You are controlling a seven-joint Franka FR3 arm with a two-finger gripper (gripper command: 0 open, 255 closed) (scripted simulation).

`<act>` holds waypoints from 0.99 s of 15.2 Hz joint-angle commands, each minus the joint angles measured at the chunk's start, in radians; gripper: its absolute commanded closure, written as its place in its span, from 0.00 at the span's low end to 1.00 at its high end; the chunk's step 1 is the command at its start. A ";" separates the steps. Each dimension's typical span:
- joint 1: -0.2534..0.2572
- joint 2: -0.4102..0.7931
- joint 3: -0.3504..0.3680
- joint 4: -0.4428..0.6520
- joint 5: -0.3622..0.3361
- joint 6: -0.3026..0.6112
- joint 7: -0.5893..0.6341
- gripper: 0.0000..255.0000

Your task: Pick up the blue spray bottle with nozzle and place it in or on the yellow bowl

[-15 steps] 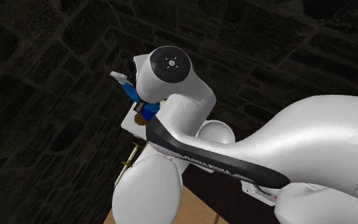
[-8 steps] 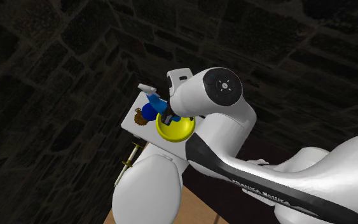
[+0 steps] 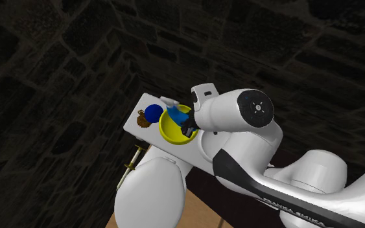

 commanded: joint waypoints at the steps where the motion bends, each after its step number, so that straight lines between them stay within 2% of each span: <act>1: 0.002 0.018 -0.003 -0.014 0.003 0.033 -0.005 1.00; 4: 0.011 0.064 -0.008 -0.039 0.011 0.104 -0.013 1.00; 12: 0.011 0.064 -0.008 -0.039 0.011 0.104 -0.013 1.00; 13: 0.011 0.064 -0.008 -0.039 0.011 0.104 -0.013 0.00; 15: 0.011 0.064 -0.008 -0.039 0.011 0.104 -0.013 0.00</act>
